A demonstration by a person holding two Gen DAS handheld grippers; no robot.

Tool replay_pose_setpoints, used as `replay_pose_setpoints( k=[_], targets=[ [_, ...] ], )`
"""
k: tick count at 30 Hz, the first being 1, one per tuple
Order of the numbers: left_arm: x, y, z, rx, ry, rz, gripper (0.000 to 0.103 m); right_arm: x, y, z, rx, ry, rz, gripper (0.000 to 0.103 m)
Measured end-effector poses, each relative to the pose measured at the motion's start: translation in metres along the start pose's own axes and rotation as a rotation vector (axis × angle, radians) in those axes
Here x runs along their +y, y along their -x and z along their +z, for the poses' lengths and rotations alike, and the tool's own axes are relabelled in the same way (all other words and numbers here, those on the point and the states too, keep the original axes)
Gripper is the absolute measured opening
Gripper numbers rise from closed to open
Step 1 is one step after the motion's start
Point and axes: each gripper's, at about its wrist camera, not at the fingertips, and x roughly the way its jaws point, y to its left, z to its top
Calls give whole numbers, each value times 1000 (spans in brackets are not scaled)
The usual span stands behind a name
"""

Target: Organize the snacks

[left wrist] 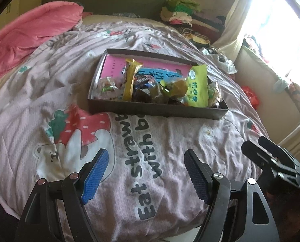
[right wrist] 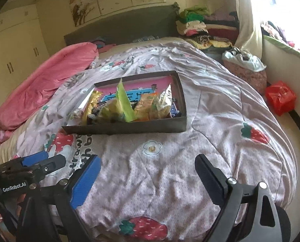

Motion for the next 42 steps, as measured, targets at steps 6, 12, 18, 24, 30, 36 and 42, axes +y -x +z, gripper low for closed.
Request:
replay_pose_setpoints(
  k=[6, 12, 18, 24, 30, 36, 42],
  targets=[
    [2, -2, 0, 9, 4, 9, 78, 3, -3, -1, 11, 5, 16, 98],
    [4, -1, 1, 3, 0, 11, 78, 3, -4, -1, 15, 3, 17, 98],
    [2, 1, 2, -10, -4, 10, 78, 0, -6, -5, 17, -6, 27, 98],
    [3, 2, 1, -5, -4, 12, 78, 0, -7, -5, 22, -11, 31, 98],
    [2, 3, 1, -8, -7, 19, 78, -1, -6, -4, 19, -13, 31, 98],
    [2, 3, 1, -5, -7, 25, 78, 0, -4, -4, 18, -12, 32, 98],
    [3, 2, 1, -1, -5, 33, 78, 0, -4, -4, 19, -14, 30, 98]
  ],
)
